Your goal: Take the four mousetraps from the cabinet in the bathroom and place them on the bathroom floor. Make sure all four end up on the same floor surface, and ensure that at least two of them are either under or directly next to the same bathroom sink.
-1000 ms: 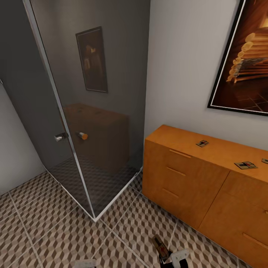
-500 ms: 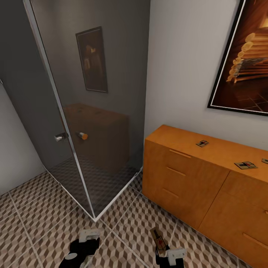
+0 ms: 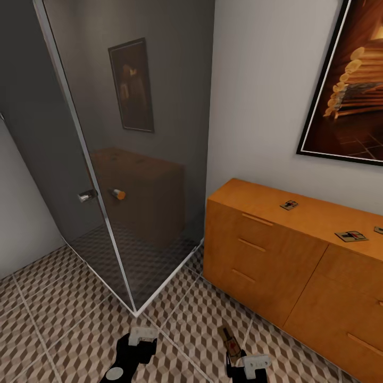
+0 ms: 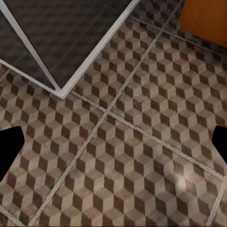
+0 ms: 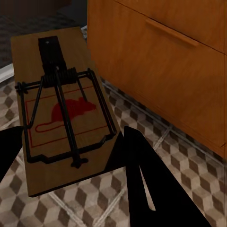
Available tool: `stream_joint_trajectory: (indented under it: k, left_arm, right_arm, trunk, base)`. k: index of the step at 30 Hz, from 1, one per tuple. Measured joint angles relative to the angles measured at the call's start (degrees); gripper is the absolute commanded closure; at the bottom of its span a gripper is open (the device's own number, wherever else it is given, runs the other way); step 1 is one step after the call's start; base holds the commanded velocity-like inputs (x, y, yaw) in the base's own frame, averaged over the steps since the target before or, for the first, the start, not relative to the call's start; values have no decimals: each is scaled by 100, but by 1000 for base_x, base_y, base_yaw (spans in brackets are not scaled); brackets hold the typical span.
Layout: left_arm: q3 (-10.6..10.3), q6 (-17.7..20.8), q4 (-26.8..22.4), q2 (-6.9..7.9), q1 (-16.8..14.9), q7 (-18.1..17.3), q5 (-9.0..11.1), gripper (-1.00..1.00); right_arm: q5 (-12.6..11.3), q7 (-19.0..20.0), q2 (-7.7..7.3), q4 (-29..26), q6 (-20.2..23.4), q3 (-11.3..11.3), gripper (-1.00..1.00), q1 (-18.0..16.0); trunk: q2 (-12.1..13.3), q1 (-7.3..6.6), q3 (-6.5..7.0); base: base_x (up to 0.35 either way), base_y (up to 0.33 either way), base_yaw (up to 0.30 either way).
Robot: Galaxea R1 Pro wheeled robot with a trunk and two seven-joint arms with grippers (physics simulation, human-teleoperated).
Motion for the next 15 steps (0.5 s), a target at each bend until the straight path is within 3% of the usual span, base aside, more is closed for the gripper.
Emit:
stream_joint_trajectory:
  k: [15]
  left_arm:
    - [-25,-120,196,3,0,-2,-5,-100]
  right_arm:
    - [-13,-4,22,1,8,-1,100,0]
  trunk:
    - [0,0,0]
  base:
    - [0,0,0]
